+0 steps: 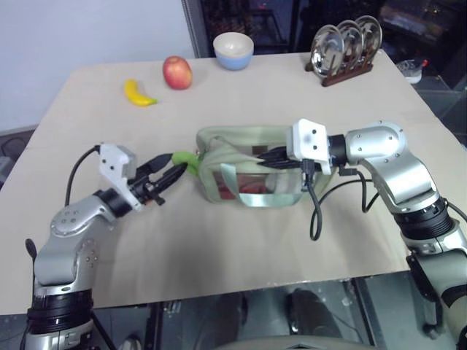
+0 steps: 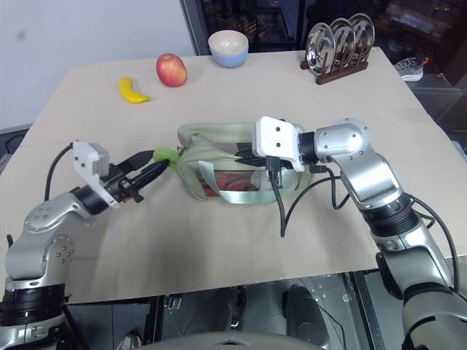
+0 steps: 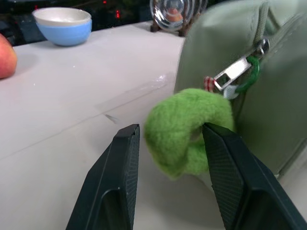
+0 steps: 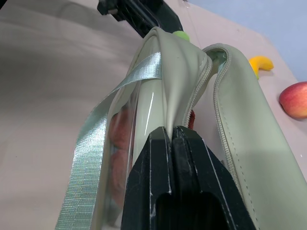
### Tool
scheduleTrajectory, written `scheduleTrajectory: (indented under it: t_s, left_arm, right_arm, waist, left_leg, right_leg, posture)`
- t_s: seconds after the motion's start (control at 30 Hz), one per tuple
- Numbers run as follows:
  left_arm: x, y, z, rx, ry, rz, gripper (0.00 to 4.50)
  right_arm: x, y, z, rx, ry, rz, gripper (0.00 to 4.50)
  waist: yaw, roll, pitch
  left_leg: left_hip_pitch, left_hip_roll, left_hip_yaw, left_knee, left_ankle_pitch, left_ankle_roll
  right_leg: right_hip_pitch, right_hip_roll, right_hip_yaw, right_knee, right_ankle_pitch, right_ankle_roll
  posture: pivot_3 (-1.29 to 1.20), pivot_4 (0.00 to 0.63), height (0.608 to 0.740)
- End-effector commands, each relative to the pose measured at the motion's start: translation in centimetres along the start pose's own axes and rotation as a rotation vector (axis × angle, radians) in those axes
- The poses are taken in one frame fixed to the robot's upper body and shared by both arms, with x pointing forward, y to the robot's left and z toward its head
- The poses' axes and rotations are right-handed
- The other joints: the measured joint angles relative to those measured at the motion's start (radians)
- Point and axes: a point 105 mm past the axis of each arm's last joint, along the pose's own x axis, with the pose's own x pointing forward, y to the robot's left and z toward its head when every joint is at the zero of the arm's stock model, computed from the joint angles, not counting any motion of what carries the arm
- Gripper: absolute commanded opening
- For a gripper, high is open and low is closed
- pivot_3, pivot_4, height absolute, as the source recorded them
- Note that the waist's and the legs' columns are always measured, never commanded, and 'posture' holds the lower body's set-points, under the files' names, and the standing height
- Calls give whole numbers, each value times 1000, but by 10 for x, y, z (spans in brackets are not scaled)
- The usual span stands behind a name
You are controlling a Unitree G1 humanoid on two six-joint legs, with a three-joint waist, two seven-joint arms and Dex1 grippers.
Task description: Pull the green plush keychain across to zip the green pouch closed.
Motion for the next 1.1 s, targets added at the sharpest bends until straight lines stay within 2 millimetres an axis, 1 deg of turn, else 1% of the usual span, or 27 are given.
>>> scheduleTrajectory:
  t_s: [0.03,0.07,0.1,0.13,0.17,0.27,0.3,0.37,0.47,0.57,0.63,0.7,0.8,0.83,0.9,0.93,0.97,1.0,1.1]
  left_arm:
    - [6,0,14,43,-59,6,1250]
    - [7,0,17,47,-76,10,753]
    - [6,0,20,55,-90,14,385]
    - [6,-1,27,62,-127,16,92]
    - [5,0,34,65,-162,20,92]
    - [2,0,58,168,-241,24,92]
    - [3,1,70,223,-280,33,92]
    - [6,3,93,269,-350,52,92]
    - [15,-2,116,386,-402,41,92]
    - [24,-13,126,514,-428,6,92]
    - [30,-22,123,592,-403,-46,92]
    - [34,-32,114,633,-370,-116,92]
    - [39,-45,101,737,-345,-199,1077]
    - [42,-50,98,794,-339,-223,1281]
    - [45,-53,97,849,-350,-235,2114]
    - [45,-52,97,855,-348,-229,2665]
    - [44,-49,96,849,-339,-230,3073]
    - [42,-46,95,846,-329,-231,3073]
    - [33,-35,100,737,-325,-219,3073]
  right_arm:
    - [-1,2,7,-20,-16,0,0]
    - [-1,2,7,-19,-15,-2,0]
    - [-1,2,7,-19,-15,-2,0]
    - [-1,2,7,-16,-15,-3,0]
    - [-2,2,7,-14,-15,-4,0]
    - [-2,2,6,-10,-14,-6,0]
    - [-2,2,6,-8,-14,-6,0]
    - [-2,2,5,-7,-13,-6,0]
    - [-1,1,5,-7,-16,-5,0]
    - [0,1,6,-9,-20,-5,0]
    - [1,0,6,-11,-21,-6,0]
    - [1,0,7,-11,-22,-8,0]
    - [1,0,7,-10,-23,-10,0]
    - [1,0,7,-10,-23,-10,0]
    - [2,0,7,-9,-24,-10,0]
    - [2,1,7,-9,-24,-9,0]
    - [2,1,7,-9,-24,-9,0]
    - [2,1,8,-9,-25,-10,0]
    - [2,1,7,-9,-23,-11,0]
  waist:
    - [0,0,0]
    - [0,0,0]
    - [-1,0,0]
    - [-1,0,0]
    - [-1,0,0]
    - [-1,0,0]
    - [0,0,0]
    - [3,0,0]
    - [2,0,0]
    - [-3,-1,0]
    - [-6,0,0]
    - [-5,0,0]
    - [-3,0,0]
    - [-1,0,0]
    - [2,-1,0]
    - [2,-1,0]
    - [2,0,0]
    - [1,-1,0]
    - [-2,0,0]
  left_leg:
    - [0,0,0,0,0,0]
    - [0,0,0,0,0,0]
    - [0,0,0,0,0,0]
    - [0,0,0,0,0,0]
    - [0,0,0,0,0,0]
    - [0,0,0,0,0,0]
    - [0,0,0,0,0,0]
    - [0,0,0,1,0,0]
    - [0,0,0,1,0,0]
    - [-1,-1,0,2,0,0]
    - [-1,-1,0,1,0,0]
    - [-1,0,0,1,0,0]
    - [-1,0,0,1,0,0]
    - [-1,-1,0,1,0,0]
    - [-1,-1,0,1,0,0]
    - [-1,-1,0,2,0,0]
    - [-1,-1,0,2,0,0]
    - [-1,-1,0,2,0,0]
    - [-1,-1,0,2,0,0]
  right_leg:
    - [0,0,0,0,0,0]
    - [0,0,0,0,0,0]
    - [0,0,0,0,0,0]
    - [0,0,0,0,0,0]
    - [0,0,0,0,0,0]
    - [0,0,0,0,0,0]
    - [0,0,0,0,0,0]
    - [0,0,0,0,0,0]
    - [0,0,0,0,0,0]
    - [0,0,0,0,0,0]
    - [0,0,0,0,0,0]
    - [-1,1,0,0,0,0]
    - [-1,0,0,0,0,0]
    - [0,0,0,0,0,0]
    - [0,0,0,0,0,0]
    - [0,0,0,0,0,0]
    - [0,0,0,0,0,0]
    - [0,0,0,0,0,0]
    - [0,0,0,0,0,0]
  posture:
    - [0,150,740]
    - [0,150,740]
    - [0,150,740]
    - [0,150,740]
    - [0,150,740]
    - [0,150,740]
    - [0,150,740]
    - [0,150,740]
    - [0,150,740]
    - [0,150,740]
    - [0,150,740]
    - [0,150,740]
    - [0,150,740]
    - [0,150,740]
    - [0,150,740]
    - [0,150,740]
    - [0,150,740]
    - [0,150,740]
    - [0,150,740]
